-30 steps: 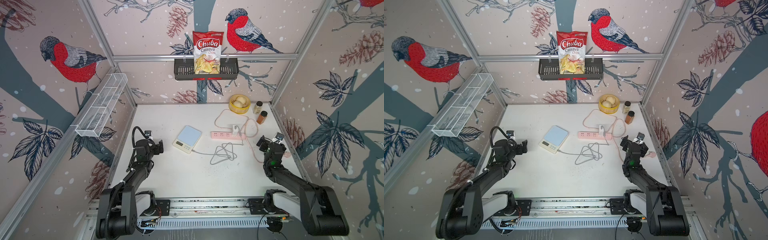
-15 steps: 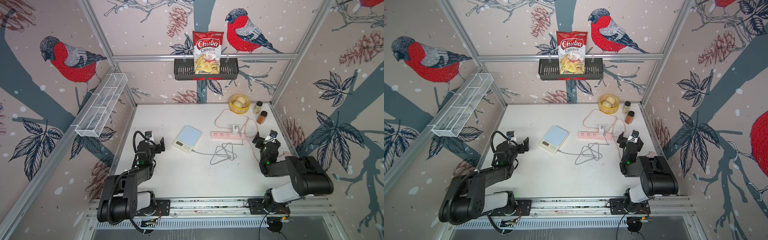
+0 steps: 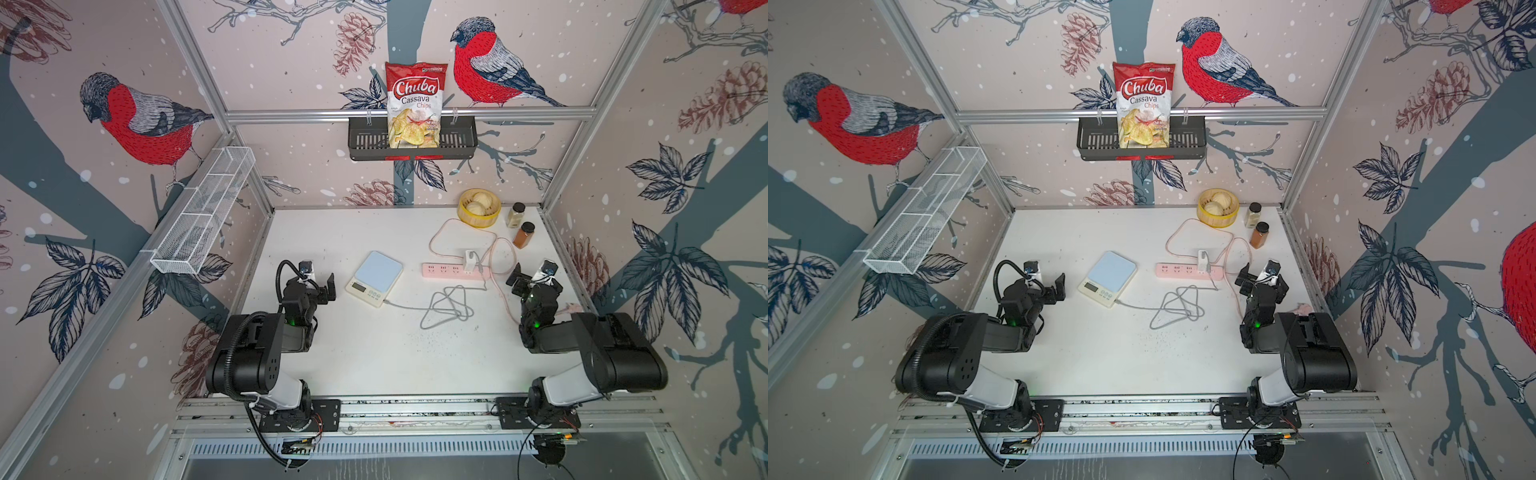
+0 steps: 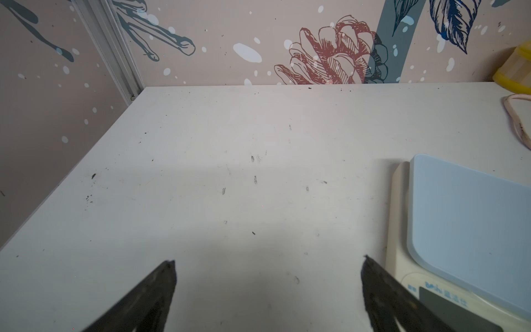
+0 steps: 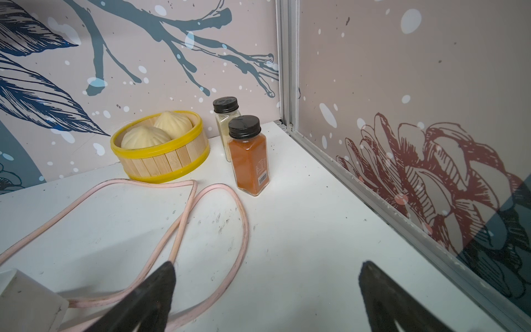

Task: Charge the electronic scale
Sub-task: Reset both arms

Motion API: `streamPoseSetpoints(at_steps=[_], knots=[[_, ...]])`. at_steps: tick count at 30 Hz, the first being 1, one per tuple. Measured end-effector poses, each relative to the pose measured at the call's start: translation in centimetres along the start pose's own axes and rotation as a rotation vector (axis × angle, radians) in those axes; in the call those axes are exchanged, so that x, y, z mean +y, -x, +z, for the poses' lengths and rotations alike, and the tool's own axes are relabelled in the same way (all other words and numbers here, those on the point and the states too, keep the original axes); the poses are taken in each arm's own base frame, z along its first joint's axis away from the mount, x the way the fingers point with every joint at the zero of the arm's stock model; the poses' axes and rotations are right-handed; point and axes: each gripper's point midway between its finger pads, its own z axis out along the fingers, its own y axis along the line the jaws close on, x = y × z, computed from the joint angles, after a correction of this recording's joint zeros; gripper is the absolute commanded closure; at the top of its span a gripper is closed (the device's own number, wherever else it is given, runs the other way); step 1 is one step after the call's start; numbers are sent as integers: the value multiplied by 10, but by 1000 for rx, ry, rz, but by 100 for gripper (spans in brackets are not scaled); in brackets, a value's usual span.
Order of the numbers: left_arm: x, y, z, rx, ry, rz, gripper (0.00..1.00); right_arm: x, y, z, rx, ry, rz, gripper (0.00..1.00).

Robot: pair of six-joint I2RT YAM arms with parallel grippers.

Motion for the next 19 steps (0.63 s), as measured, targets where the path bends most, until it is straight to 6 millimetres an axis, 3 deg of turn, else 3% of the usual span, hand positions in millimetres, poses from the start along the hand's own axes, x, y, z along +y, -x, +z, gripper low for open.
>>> streamPoseSetpoints(at_steps=[5, 19], knots=[[2, 14, 0, -55, 11, 3, 2, 0, 0, 0, 0, 0, 0, 0], [1, 18, 2, -64, 24, 7, 2, 0, 0, 0, 0, 0, 0, 0]])
